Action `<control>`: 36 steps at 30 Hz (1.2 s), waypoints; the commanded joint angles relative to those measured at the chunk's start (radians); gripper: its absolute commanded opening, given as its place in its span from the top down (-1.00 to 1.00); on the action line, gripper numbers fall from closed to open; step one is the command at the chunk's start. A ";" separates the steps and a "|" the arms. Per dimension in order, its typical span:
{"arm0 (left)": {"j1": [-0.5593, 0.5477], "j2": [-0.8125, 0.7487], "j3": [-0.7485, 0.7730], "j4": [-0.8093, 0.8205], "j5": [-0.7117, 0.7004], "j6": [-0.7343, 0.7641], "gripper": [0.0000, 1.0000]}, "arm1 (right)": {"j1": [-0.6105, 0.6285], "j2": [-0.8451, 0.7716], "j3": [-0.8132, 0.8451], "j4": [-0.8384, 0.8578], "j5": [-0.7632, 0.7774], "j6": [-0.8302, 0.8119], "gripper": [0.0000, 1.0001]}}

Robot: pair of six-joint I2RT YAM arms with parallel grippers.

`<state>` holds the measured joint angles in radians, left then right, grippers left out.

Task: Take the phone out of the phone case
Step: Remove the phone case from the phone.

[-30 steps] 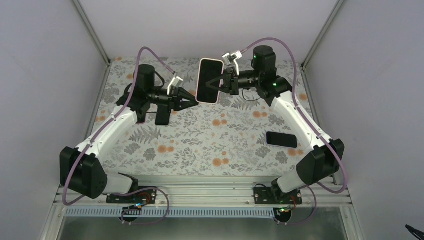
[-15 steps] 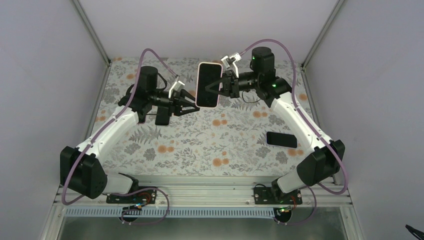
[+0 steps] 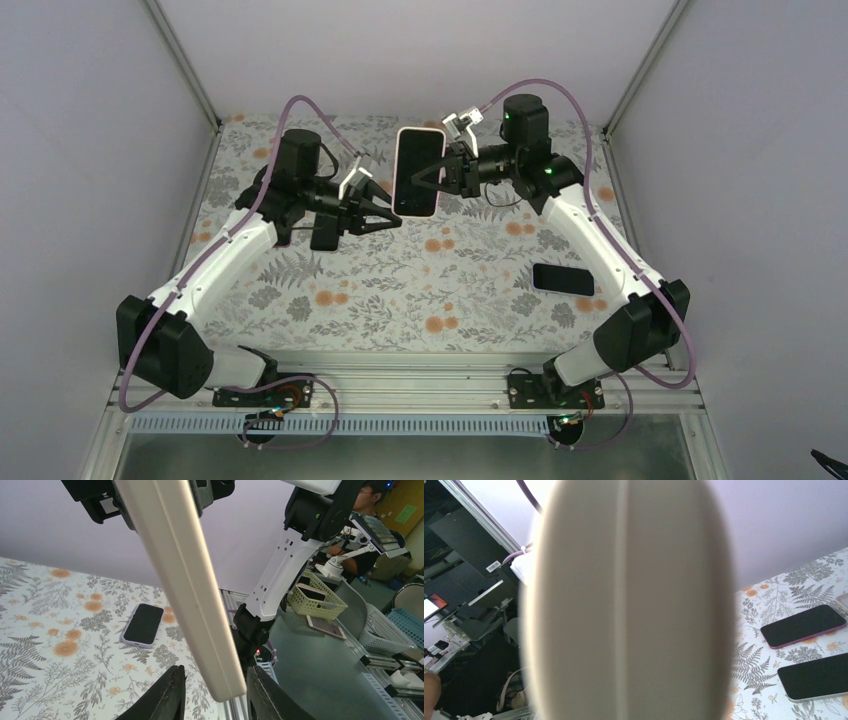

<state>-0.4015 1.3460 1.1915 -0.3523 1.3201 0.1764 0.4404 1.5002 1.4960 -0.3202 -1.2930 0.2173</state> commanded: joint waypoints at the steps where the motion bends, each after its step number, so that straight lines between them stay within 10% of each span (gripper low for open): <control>1: -0.003 -0.006 0.029 -0.009 0.014 0.046 0.42 | 0.016 -0.031 0.010 0.008 -0.059 -0.029 0.92; 36: -0.029 -0.023 0.162 -0.209 -0.145 0.370 0.95 | 0.095 -0.014 -0.047 0.104 -0.340 0.124 0.93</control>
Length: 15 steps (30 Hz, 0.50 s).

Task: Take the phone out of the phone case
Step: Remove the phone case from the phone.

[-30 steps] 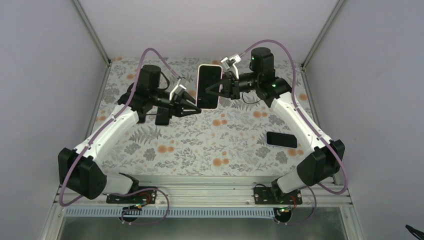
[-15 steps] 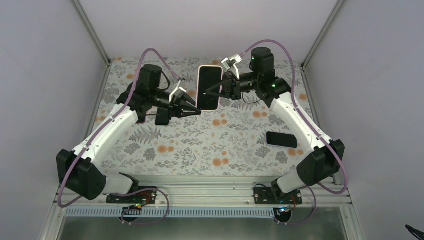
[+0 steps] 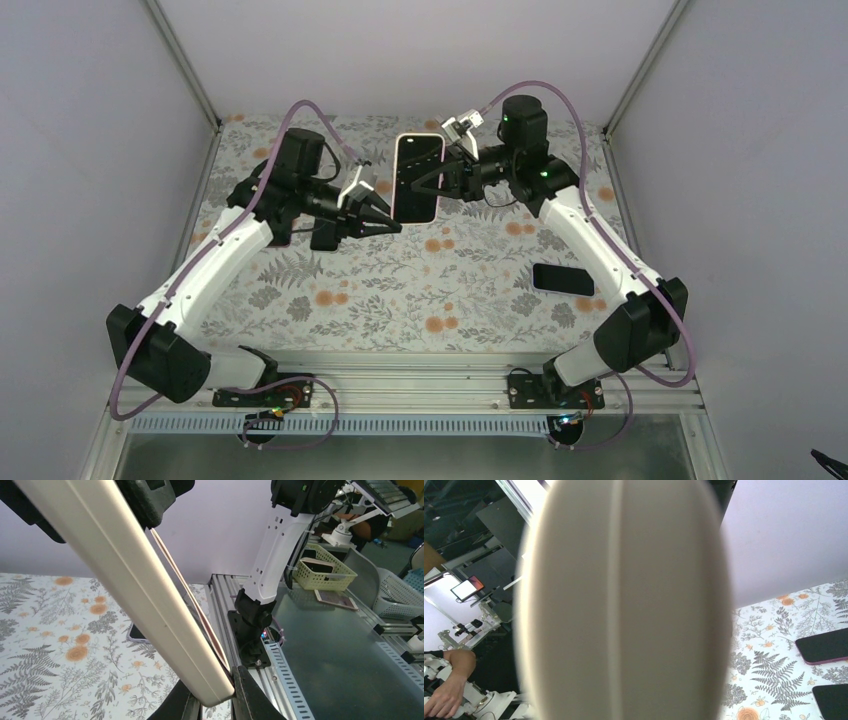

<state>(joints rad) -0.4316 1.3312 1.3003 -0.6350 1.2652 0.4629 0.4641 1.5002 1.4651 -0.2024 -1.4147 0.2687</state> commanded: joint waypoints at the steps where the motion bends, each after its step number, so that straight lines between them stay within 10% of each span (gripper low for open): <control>1: 0.002 -0.006 0.057 0.069 -0.097 0.091 0.95 | 0.074 -0.012 -0.017 -0.011 -0.226 0.077 0.92; 15: -0.001 0.002 0.145 -0.052 -0.160 0.267 0.87 | 0.105 -0.004 -0.037 0.027 -0.275 0.124 0.93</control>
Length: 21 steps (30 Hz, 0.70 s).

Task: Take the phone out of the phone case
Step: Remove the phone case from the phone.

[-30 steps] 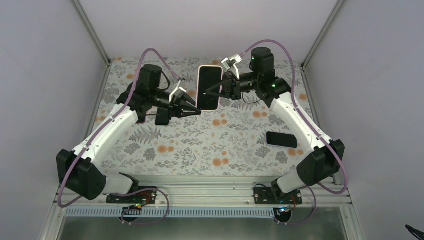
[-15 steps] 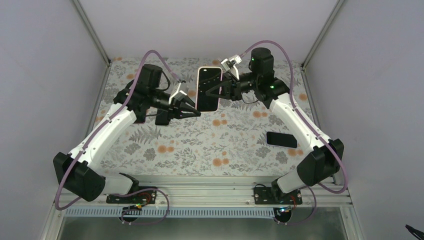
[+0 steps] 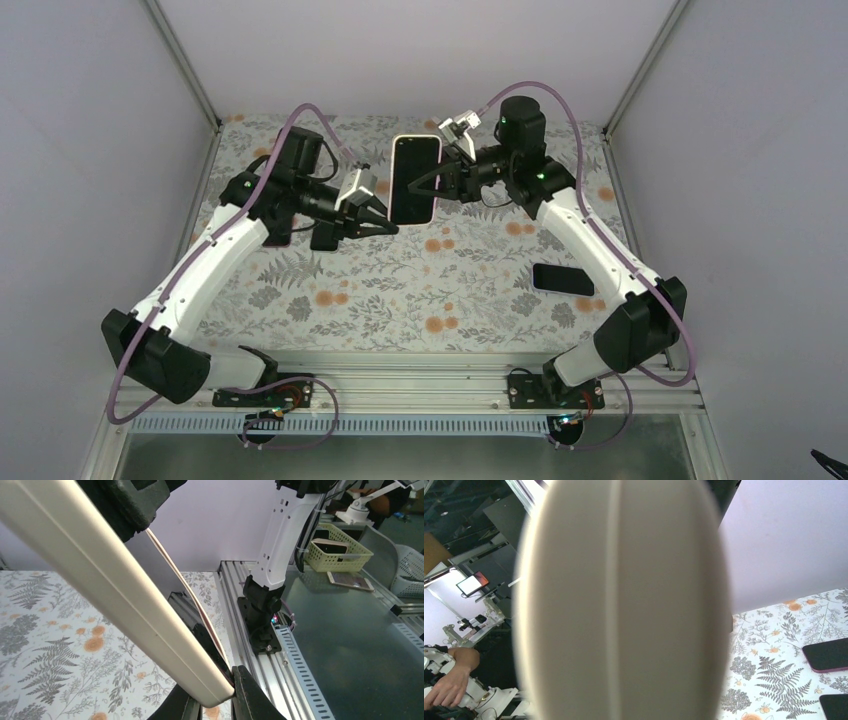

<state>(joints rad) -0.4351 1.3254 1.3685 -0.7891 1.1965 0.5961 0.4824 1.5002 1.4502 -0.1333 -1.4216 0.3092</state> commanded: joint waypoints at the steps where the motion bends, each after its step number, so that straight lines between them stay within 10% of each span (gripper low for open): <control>1: 0.002 0.008 0.081 0.095 -0.099 0.145 0.86 | 0.087 -0.005 -0.023 -0.041 -0.271 0.085 0.93; 21: 0.017 0.000 0.104 0.132 -0.263 0.128 0.46 | 0.105 -0.009 -0.024 -0.029 -0.320 0.103 0.93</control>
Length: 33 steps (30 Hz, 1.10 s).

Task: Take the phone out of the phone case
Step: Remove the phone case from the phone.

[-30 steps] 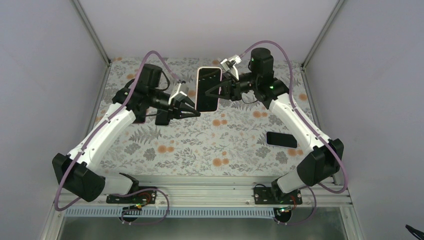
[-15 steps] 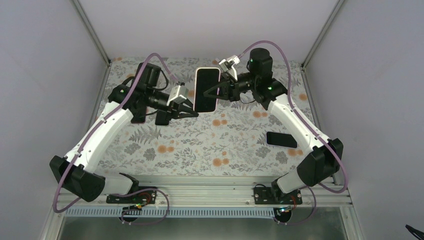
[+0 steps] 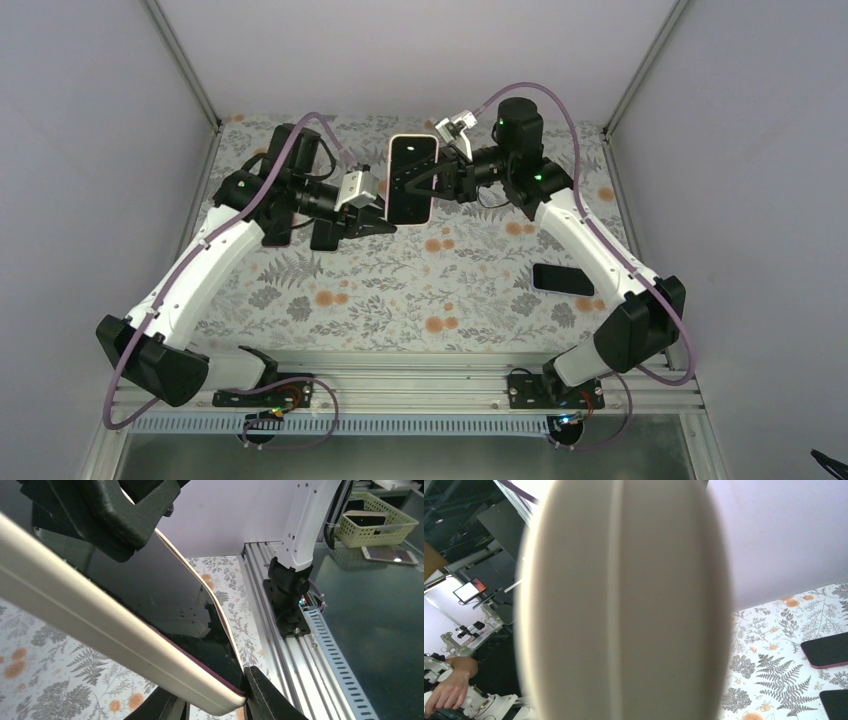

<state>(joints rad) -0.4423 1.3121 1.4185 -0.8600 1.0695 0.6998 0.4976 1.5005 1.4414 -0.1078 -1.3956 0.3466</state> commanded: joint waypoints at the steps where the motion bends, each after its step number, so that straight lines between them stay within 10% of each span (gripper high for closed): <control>1: 0.025 0.013 0.059 0.188 -0.138 0.045 0.44 | 0.089 -0.009 -0.013 -0.054 -0.348 0.067 0.93; 33: 0.019 0.023 0.092 0.053 -0.221 0.381 0.46 | 0.098 0.020 0.022 -0.047 -0.373 0.101 0.92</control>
<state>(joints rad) -0.4408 1.3182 1.4773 -0.9794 0.9981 0.9924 0.5182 1.5158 1.4448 -0.0967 -1.3895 0.3691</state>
